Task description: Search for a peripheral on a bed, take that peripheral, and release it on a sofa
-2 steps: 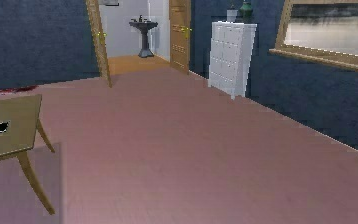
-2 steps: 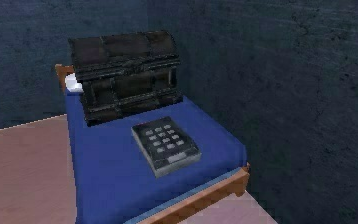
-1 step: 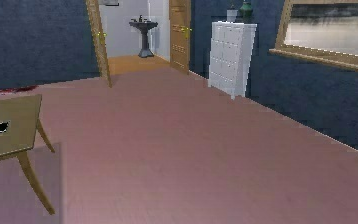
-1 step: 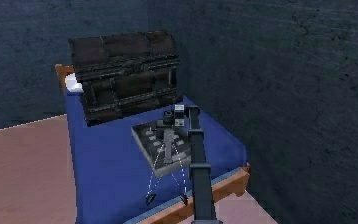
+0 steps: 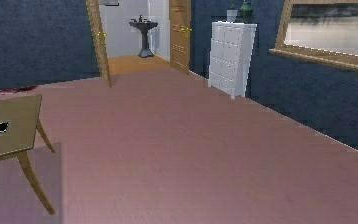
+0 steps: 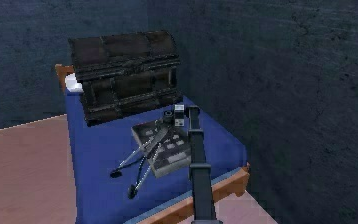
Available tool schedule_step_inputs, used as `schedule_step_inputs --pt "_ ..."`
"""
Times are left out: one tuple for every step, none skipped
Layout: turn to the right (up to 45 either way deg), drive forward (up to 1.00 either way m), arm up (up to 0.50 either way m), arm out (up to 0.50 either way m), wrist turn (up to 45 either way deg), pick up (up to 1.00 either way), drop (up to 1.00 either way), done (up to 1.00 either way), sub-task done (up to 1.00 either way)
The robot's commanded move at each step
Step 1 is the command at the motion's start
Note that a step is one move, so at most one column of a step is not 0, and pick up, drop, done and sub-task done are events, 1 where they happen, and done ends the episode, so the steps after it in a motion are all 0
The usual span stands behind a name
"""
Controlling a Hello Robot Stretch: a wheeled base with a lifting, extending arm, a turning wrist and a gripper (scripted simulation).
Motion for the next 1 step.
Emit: schedule_step_inputs --pt "0.0 0.0 0.0 0.0 45.0 0.0 0.0 0.0 0.0"
